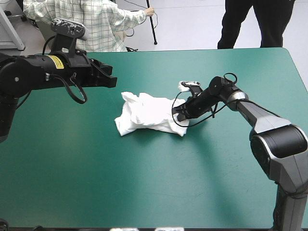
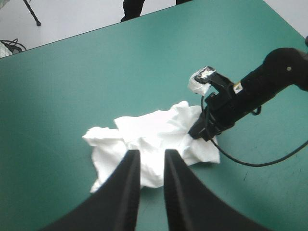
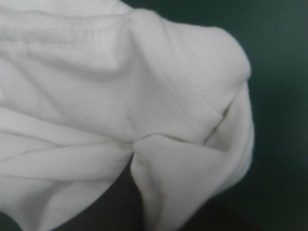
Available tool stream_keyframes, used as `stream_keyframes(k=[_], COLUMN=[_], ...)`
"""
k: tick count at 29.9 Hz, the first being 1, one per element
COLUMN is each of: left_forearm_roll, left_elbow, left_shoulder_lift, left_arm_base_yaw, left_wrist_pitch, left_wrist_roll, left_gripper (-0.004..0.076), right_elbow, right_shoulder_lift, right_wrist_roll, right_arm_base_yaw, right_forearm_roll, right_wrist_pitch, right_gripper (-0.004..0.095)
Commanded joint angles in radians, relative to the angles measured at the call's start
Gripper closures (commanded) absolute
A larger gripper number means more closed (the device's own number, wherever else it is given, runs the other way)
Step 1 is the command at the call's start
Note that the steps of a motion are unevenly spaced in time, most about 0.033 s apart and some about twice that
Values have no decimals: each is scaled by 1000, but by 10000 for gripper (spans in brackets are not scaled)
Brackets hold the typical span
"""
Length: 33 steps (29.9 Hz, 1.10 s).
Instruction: Fold the cloth
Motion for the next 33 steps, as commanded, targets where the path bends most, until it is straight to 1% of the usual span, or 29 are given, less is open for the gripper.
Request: stream_keyframes(k=[1, 3, 4, 8, 10, 13, 16, 19, 21, 24, 27, 29, 31, 33], left_forearm_roll=[-6, -6, -6, -17, -24, -22, -22, -22, -22, -22, -22, -22, -22, -22], left_elbow=[-27, -27, -27, -27, -27, -27, -27, -27, -27, -27, -27, -27, -27, -27], left_shoulder_lift=[-35, -37, -39, -39, -39, -39, -39, -39, -39, -39, -39, -39, -39, -39], left_arm_base_yaw=[-1, -1, -1, -1, -1, -1, -1, -1, -1, -1, -1, -1, -1, -1], left_wrist_pitch=[34, 34, 34, 34, 34, 34, 34, 34, 34, 34, 34, 34, 34, 34], left_wrist_roll=[-14, -17, -21, -23, -23, -23, -23, -23, -23, -21, -21, -21, -19, -11], left_gripper=[587, 587, 587, 587, 587, 587, 587, 587, 587, 587, 587, 587, 587, 587], right_elbow=[-14, -14, -14, -3, 37, 148, 291, 432, 520, 592, 610, 610, 610, 608], right_shoulder_lift=[-117, -148, -163, -219, -261, -344, -437, -531, -586, -641, -663, -665, -665, -665], right_wrist_roll=[118, 148, 152, 146, 146, 146, 146, 146, 146, 154, 220, 224, 228, 228], right_arm_base_yaw=[-54, -100, -130, -272, -349, -452, -544, -622, -654, -666, -666, -666, -666, -666], right_forearm_roll=[-351, -427, -447, -457, -461, -461, -463, -496, -512, -532, -571, -586, -586, -586], right_wrist_pitch=[55, 97, 122, 221, 234, 183, 98, -7, -70, -134, -160, -163, -163, -166], right_gripper=[925, 925, 925, 925, 925, 925, 925, 925, 925, 925, 921, 883, 792, 624])
